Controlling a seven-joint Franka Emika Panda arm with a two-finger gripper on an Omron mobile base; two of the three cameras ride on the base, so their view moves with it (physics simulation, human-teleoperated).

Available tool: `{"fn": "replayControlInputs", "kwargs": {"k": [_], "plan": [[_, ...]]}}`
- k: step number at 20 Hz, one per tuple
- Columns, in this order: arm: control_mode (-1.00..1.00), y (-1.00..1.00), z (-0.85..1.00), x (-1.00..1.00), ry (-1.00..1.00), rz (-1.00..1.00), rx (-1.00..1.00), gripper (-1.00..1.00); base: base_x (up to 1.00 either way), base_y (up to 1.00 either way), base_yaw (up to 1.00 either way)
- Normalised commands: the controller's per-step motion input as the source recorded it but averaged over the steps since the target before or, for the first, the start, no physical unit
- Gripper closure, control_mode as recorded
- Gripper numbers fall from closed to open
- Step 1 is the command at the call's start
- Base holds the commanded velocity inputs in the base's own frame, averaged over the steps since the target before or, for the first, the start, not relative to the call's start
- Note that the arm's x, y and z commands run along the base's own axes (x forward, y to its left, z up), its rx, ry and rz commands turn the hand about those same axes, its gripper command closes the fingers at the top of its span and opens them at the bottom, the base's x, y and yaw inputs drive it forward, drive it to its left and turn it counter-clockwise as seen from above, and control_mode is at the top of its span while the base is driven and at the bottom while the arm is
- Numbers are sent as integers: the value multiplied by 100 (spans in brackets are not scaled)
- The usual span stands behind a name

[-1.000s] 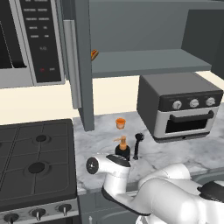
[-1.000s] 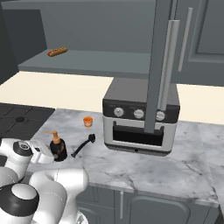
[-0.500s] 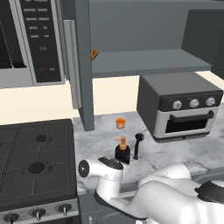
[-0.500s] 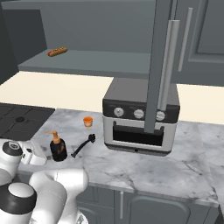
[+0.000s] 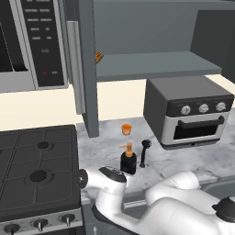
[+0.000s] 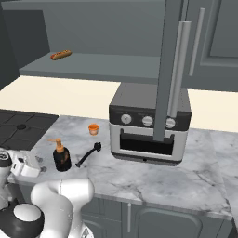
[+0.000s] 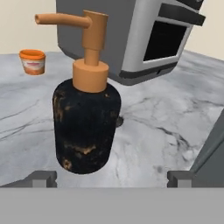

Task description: Pick the soap dispenser and dish brush from the cabinet and place them on the counter.

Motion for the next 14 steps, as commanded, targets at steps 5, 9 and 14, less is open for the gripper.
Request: {"fn": "replayControlInputs", "kwargs": {"k": [5, 9, 14], "plan": [[-100, -2, 15, -49, -4, 4, 5, -100, 0, 0, 0], [-100, 0, 25, -44, -4, 4, 5, -100, 0, 0, 0], [-100, -15, 26, -26, -6, 4, 11, -100, 0, 0, 0]]}}
